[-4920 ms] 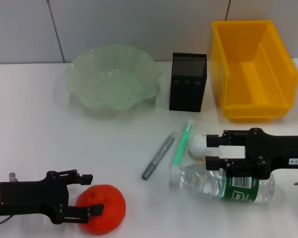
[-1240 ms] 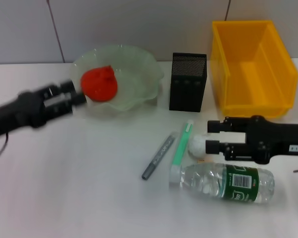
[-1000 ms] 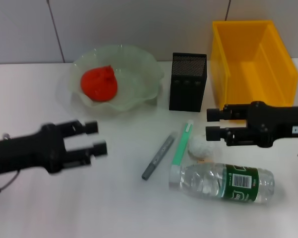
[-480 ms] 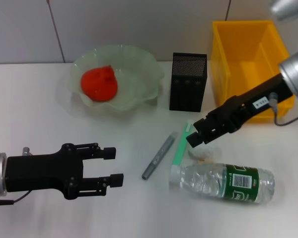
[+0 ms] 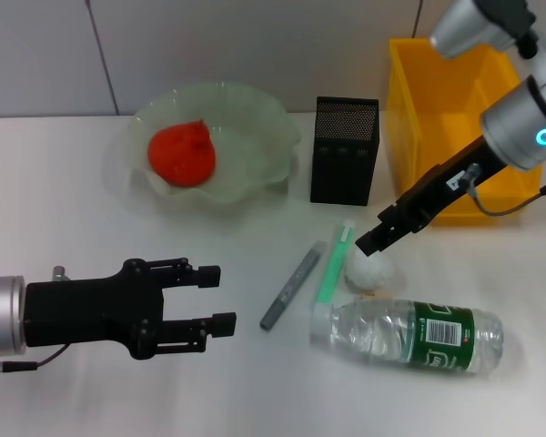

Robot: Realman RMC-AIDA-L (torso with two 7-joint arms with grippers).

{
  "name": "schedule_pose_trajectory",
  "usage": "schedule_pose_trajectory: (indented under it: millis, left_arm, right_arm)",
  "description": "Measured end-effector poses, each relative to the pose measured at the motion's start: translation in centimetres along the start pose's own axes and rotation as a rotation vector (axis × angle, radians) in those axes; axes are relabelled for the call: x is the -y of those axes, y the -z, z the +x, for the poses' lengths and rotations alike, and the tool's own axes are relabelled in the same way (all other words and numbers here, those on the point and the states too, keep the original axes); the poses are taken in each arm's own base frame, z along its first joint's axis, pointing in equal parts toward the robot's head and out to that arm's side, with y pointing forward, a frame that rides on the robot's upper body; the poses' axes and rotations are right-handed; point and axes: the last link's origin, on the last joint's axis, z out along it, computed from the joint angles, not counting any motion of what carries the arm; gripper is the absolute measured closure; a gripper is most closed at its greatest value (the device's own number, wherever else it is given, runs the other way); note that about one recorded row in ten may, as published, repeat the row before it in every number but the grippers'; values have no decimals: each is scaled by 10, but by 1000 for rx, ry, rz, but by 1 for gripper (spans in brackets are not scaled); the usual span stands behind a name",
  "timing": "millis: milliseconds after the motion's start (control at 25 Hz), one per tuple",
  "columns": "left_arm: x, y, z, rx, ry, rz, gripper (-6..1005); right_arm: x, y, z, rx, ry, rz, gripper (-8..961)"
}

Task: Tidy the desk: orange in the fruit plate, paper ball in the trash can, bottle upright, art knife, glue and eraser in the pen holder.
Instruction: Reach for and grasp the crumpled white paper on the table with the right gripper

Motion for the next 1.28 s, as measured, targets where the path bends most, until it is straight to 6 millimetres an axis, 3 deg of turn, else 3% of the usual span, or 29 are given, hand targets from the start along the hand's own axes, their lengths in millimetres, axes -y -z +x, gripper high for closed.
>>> schedule_pose_trajectory:
  millis: [240,480,880,1280]
  left_arm:
    - [1,-4,-1,2,5,6,278]
    - [3,-6,-1,5,10,14,279]
    - [5,-8,0,7,17,23,279]
    - [7,-8,3,4,14,25,279]
  right_arm:
    - [0,-27,-1,-47,95,106,278]
    - [-4,-42,-3,-64,145,135,278]
    - [-7,-61,4,-102,187,140,279]
    - [-2,-66,7,-106,196,188,278]
